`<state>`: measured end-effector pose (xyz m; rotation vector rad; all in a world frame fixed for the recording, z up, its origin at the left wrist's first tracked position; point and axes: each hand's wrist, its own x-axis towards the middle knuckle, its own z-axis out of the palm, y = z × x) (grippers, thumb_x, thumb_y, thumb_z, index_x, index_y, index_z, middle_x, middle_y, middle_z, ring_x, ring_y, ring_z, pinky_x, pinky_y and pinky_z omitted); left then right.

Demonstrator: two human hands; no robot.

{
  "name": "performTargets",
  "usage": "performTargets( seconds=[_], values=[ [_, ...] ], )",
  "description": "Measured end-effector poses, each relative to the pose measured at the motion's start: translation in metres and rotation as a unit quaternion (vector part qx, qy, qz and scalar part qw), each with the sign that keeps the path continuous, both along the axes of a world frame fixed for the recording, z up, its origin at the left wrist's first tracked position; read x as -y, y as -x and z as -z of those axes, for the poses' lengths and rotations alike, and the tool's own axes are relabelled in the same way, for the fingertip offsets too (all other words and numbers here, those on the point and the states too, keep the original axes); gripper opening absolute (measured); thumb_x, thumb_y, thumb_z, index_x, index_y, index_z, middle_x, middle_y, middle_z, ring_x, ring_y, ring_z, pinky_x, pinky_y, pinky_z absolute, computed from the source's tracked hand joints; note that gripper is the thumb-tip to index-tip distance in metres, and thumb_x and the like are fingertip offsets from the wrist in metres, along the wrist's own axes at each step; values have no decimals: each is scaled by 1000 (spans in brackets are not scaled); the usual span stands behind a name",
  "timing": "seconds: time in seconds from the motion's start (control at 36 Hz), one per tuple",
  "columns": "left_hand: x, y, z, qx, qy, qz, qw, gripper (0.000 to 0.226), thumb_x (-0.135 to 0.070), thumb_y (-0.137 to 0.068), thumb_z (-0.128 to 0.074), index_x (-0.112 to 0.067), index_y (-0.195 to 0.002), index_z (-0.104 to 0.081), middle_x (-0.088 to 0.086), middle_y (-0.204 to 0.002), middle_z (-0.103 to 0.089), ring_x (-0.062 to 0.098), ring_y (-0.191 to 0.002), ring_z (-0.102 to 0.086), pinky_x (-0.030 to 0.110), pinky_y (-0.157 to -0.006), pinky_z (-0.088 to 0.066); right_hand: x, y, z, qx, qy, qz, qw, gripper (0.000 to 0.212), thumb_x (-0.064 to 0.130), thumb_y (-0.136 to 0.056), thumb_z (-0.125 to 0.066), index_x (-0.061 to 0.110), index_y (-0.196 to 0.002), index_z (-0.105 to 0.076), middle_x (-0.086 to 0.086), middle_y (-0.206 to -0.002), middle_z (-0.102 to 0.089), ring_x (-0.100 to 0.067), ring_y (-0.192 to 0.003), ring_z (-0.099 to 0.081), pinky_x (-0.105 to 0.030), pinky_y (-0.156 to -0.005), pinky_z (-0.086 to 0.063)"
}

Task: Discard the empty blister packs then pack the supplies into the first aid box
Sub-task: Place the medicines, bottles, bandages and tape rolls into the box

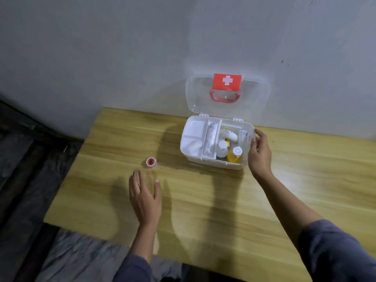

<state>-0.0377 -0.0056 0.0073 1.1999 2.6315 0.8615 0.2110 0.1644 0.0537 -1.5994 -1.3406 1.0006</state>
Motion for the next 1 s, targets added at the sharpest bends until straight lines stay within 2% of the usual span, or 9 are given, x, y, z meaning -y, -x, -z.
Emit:
performTargets(
  seconds=[0.17, 0.39, 0.47, 0.53, 0.67, 0.78, 0.86, 0.92, 1.0],
  values=[
    [30, 12, 27, 59, 73, -53, 994, 73, -34, -87, -60, -6, -145, -25, 18, -153, -24, 34, -140, -25, 47, -108, -29, 1, 5, 6, 1, 0, 38, 999, 33, 19, -99, -34, 17, -130, -44, -14, -117, -61, -25, -105, -56, -28, -84, -39],
    [-32, 31, 37, 109, -26, -15, 994, 74, -27, -82, -68, -2, -141, -31, 20, -149, -30, 32, -138, -28, 38, -112, -26, 1, 9, 11, 13, -9, 68, 998, 33, 17, -98, -34, 20, -129, -46, 0, -100, -58, -16, -89, -53, -19, -68, -38],
    [-56, 36, 40, 133, -45, 15, 990, 69, -23, -82, -68, -2, -140, -35, 19, -148, -34, 30, -137, -29, 32, -111, -25, 0, 10, 14, 13, -8, 78, 997, 32, 18, -98, -34, 21, -127, -47, -1, -95, -57, -13, -80, -53, -4, -63, -39],
    [-70, 39, 42, 134, -60, 48, 988, 57, -16, -83, -67, 1, -133, -45, 22, -139, -44, 35, -130, -39, 31, -107, -30, 0, 10, 16, 11, -4, 83, 996, 32, 18, -98, -33, 21, -127, -47, 1, -92, -56, -8, -75, -52, -1, -61, -38],
    [-86, 44, 47, 118, -81, 67, 987, 38, 0, -83, -61, 5, -120, -54, 27, -119, -55, 40, -112, -51, 38, -97, -38, 0, 11, 17, 3, 3, 96, 995, 32, 19, -98, -33, 25, -126, -48, 5, -88, -57, -1, -73, -52, -2, -61, -38],
    [-91, 40, 37, 142, -105, 37, 984, 33, -5, -85, -62, 4, -117, -56, 25, -113, -56, 38, -107, -52, 28, -90, -38, 1, 11, 16, 0, 5, 96, 995, 31, 19, -99, -33, 25, -126, -48, 5, -94, -59, -10, -80, -54, -4, -65, -39],
    [-103, 38, 18, 172, -158, -23, 972, 34, -13, -84, -65, 2, -115, -58, 25, -110, -57, 39, -103, -56, 35, -89, -43, 2, 12, 12, -6, 6, 92, 996, 31, 19, -99, -33, 25, -126, -48, 0, -102, -61, -16, -91, -54, -20, -73, -42],
    [-116, 32, -2, 173, -200, -13, 964, 35, -14, -84, -65, 1, -114, -58, 23, -110, -58, 36, -102, -56, 40, -89, -47, 3, 12, 10, -10, 7, 91, 996, 31, 19, -99, -33, 24, -127, -47, -2, -107, -61, -16, -93, -54, -26, -78, -40],
    [-141, 13, -38, 166, -241, 66, 954, 35, -13, -85, -65, 0, -116, -57, 19, -111, -59, 26, -101, -56, 22, -87, -44, 3, 12, 9, -12, 7, 90, 996, 32, 19, -99, -33, 22, -128, -47, -3, -113, -61, -16, -96, -54, -22, -78, -38]
  ],
)
